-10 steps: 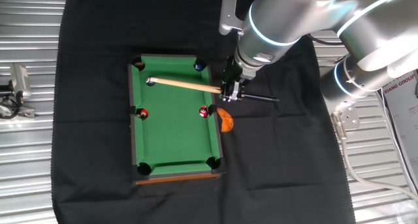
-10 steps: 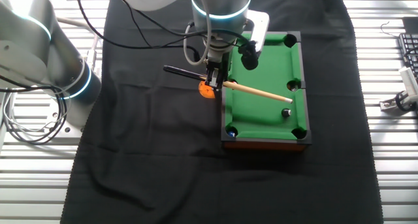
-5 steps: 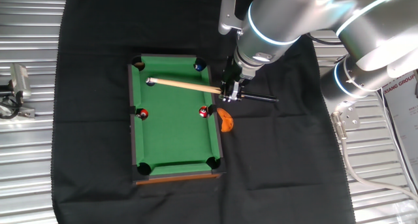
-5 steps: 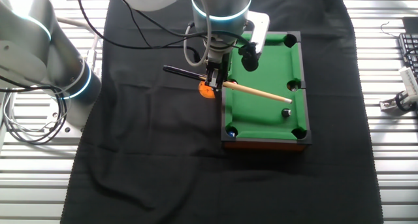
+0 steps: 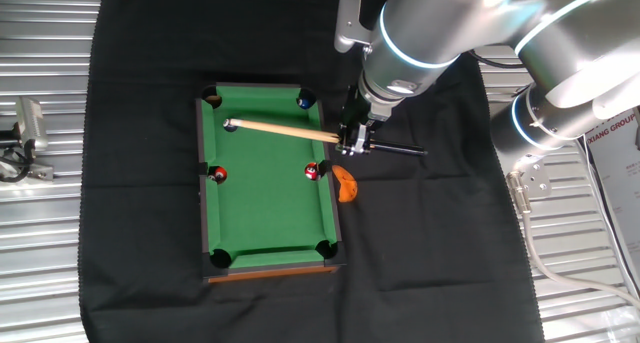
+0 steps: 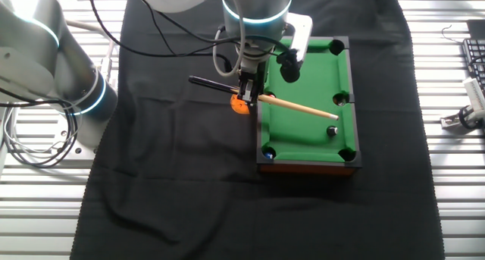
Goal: Hit the pool ball
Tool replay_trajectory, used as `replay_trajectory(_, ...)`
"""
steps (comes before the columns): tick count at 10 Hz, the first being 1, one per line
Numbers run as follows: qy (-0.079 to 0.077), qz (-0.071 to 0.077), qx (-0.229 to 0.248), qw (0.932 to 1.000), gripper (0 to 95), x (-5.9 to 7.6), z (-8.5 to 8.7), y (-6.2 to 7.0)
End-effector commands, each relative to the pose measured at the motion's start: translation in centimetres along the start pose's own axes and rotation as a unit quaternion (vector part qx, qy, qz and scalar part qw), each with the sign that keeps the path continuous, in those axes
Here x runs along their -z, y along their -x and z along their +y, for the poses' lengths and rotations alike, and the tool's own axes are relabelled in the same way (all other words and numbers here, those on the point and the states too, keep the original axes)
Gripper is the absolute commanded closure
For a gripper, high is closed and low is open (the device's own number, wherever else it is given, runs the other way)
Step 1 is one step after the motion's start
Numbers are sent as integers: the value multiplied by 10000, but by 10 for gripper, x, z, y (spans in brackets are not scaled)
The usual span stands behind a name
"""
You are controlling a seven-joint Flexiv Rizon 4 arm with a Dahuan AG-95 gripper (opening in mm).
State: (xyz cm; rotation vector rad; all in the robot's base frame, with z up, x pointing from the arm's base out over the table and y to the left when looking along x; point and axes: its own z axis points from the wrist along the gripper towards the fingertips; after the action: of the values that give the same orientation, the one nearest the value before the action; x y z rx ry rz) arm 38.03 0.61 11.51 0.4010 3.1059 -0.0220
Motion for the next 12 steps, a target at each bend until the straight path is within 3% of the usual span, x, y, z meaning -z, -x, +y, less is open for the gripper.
replay_trajectory(1, -15, 16, 2, 10000, 950, -1, 0, 1)
replay_trajectory(7, -21, 16, 161, 9999, 950, -1, 0, 1)
replay_trajectory(9, -53, 143, 268, 9995, 950, -1, 0, 1)
replay_trajectory(12, 27, 260, 518, 9983, 950, -1, 0, 1)
